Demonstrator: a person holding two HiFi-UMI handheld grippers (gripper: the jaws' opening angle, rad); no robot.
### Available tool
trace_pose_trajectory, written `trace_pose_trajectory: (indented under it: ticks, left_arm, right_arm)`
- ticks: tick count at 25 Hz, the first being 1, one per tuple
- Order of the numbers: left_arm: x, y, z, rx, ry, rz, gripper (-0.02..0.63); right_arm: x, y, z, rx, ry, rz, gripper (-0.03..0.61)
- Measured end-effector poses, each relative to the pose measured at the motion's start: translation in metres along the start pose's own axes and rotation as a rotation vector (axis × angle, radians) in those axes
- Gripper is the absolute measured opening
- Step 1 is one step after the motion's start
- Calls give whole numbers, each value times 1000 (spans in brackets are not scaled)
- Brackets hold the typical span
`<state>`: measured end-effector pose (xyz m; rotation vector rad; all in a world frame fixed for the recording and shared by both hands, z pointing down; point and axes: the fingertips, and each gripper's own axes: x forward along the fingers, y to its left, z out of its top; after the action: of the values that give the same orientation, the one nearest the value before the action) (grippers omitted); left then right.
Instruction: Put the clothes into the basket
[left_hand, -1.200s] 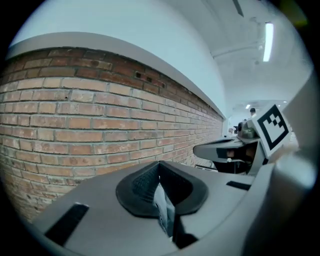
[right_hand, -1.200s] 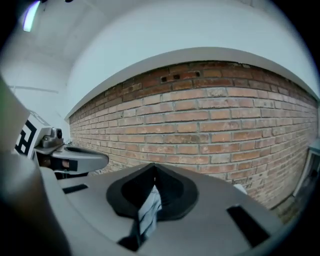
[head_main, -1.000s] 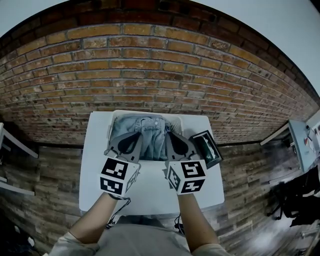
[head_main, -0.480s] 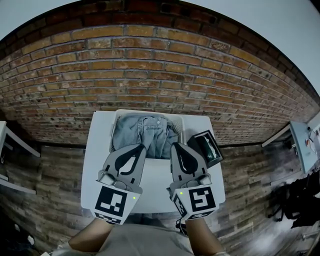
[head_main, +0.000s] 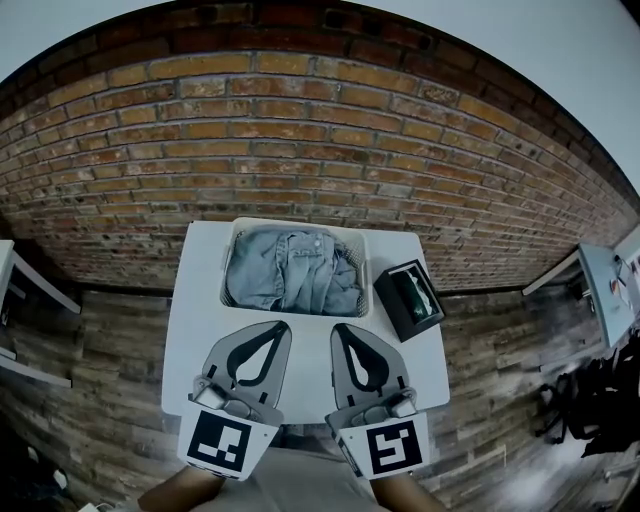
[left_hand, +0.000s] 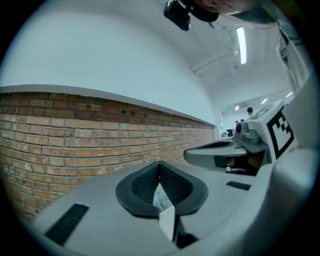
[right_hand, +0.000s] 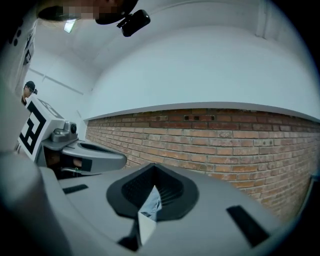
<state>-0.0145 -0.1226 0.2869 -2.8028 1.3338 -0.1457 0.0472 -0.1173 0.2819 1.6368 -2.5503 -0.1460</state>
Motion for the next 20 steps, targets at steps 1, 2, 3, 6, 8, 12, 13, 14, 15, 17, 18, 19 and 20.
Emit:
trace_pose_trajectory:
  ticks: [1, 2, 3, 6, 8, 12, 13, 14, 15, 17, 18, 19, 20]
  left_arm:
    - [-3, -2, -2, -7, 5, -3, 9]
    - [-5, -4, -5, -8, 12, -7, 9]
    - [-7, -6, -8, -6, 19, -10, 8]
    - [-12, -8, -15, -33, 30, -21, 9]
    - [-13, -6, -18, -54, 32, -27, 8]
    - [-15, -1, -22, -41, 28, -33, 8]
    - [-16, -1, -25, -36, 30, -37, 8]
    - [-17, -2, -27, -31, 33, -41, 8]
    - [-18, -2, -30, -29, 36, -46, 8]
    - [-19, -4, -34, -32, 40, -59, 8]
    - [-19, -4, -36, -38, 43, -66, 9]
    - [-18, -5, -38, -45, 47, -73, 8]
    - [-17, -6, -40, -52, 51, -81, 8]
  right_arm:
    - [-1, 6, -1, 1, 3, 9, 6]
    - [-2, 11, -3, 9, 2, 19, 6]
    - [-3, 16, -4, 19, 0, 29, 6]
    - [-5, 25, -6, 30, 5, 32, 6]
    - [-6, 28, -8, 24, 8, 23, 6]
    - [-8, 28, -13, 31, 6, -4, 6]
    - [-9, 29, -16, 35, 7, -12, 6]
    - [-10, 29, -19, 39, 9, -18, 6]
    - [-11, 30, -21, 42, 11, -23, 6]
    - [-12, 31, -25, 44, 16, -32, 6]
    - [-12, 32, -27, 46, 19, -36, 6]
    - [-13, 33, -28, 47, 22, -38, 6]
    - [-13, 32, -30, 48, 24, -40, 6]
